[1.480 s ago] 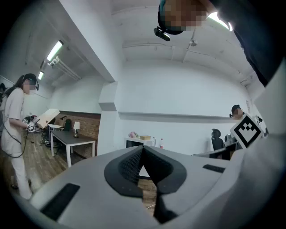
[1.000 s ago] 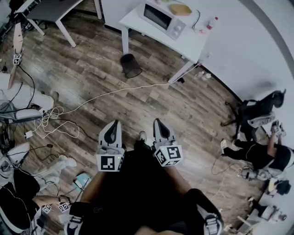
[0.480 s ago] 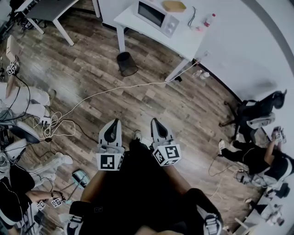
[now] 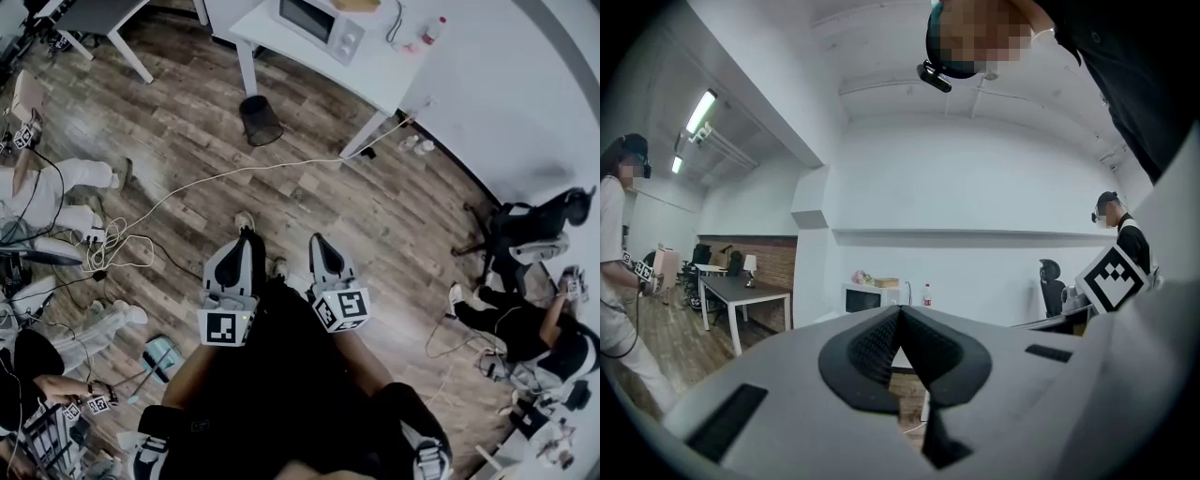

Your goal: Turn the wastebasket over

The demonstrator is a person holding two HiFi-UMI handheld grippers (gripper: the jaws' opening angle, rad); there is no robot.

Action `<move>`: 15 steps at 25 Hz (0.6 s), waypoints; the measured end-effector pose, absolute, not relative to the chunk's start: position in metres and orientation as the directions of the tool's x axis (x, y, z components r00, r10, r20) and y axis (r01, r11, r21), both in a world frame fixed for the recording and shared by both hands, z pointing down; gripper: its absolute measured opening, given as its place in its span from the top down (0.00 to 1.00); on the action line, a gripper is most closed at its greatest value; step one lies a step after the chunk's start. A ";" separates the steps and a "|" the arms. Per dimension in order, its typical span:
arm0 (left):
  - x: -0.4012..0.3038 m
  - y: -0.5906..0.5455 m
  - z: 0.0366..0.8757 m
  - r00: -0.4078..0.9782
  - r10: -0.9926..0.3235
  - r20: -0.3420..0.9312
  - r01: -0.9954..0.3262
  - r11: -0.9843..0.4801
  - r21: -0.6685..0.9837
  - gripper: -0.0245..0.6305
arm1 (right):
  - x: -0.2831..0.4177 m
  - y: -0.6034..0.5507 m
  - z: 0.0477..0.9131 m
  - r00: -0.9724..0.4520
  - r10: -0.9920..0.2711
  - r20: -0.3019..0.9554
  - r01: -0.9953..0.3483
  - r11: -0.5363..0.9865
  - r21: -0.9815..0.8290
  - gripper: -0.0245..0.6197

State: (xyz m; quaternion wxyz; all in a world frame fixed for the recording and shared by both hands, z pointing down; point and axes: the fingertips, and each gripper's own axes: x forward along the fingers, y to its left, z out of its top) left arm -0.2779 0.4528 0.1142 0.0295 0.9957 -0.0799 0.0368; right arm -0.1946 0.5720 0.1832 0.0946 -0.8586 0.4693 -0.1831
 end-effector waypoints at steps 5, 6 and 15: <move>-0.256 0.453 0.123 0.986 -0.138 0.092 -0.145 -0.987 0.071 0.91 | -0.175 0.566 0.184 0.498 -0.837 0.228 -0.767 -0.548 -0.335 0.91; -0.250 0.451 0.125 0.986 -0.135 0.094 -0.142 -0.987 0.072 0.91 | -0.171 0.564 0.185 0.498 -0.836 0.231 -0.766 -0.548 -0.335 0.91; -0.190 0.403 0.139 0.984 -0.148 0.095 -0.159 -0.980 0.117 0.91 | -0.115 0.516 0.195 0.483 -0.834 0.266 -0.773 -0.549 -0.319 0.91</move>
